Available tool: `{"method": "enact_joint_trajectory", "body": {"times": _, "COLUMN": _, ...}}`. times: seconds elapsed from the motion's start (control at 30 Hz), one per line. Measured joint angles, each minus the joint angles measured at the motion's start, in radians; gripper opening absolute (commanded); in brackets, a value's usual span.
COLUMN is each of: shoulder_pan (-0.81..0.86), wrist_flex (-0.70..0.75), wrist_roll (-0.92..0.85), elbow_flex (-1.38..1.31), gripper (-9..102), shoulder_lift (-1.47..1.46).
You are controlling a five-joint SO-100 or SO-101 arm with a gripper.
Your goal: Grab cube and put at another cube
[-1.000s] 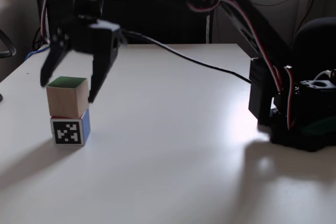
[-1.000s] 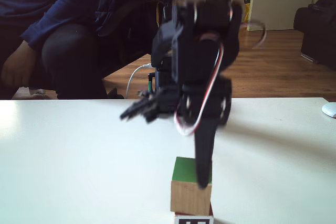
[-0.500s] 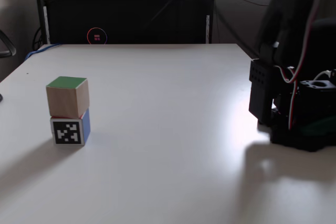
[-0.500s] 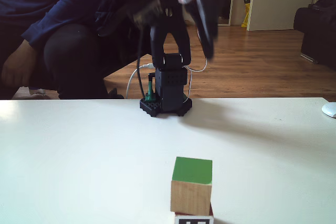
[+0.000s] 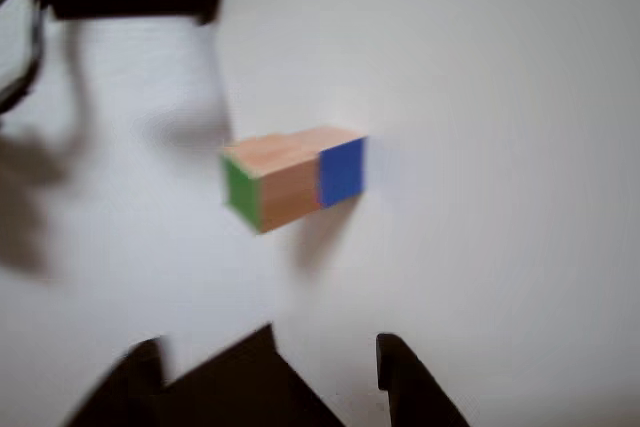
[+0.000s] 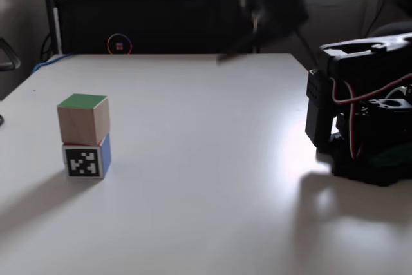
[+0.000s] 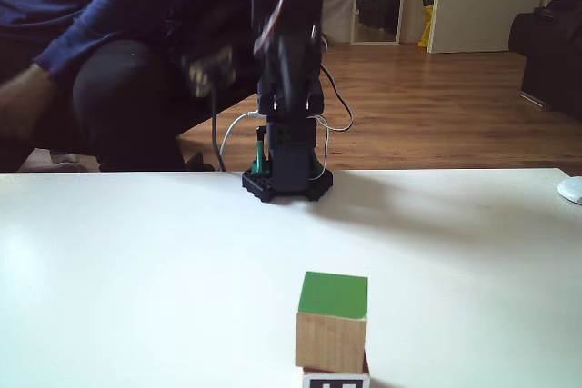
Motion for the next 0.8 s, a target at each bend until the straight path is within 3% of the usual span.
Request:
{"method": "enact_joint_trajectory", "body": {"times": 0.1, "shoulder_pan": -0.002, "wrist_flex": 0.000, "wrist_roll": -0.046, "elbow_flex": 0.207, "gripper": 0, "shoulder_lift": 0.199}}
{"method": "enact_joint_trajectory", "body": {"times": 0.4, "shoulder_pan": -0.043, "wrist_flex": 0.011, "wrist_roll": -0.101, "elbow_flex": 0.476, "gripper": 0, "shoulder_lift": 0.264}}
{"method": "enact_joint_trajectory", "body": {"times": 0.8, "shoulder_pan": -0.023, "wrist_flex": 0.011, "wrist_roll": -0.126, "elbow_flex": 0.492, "gripper": 0, "shoulder_lift": 0.265}}
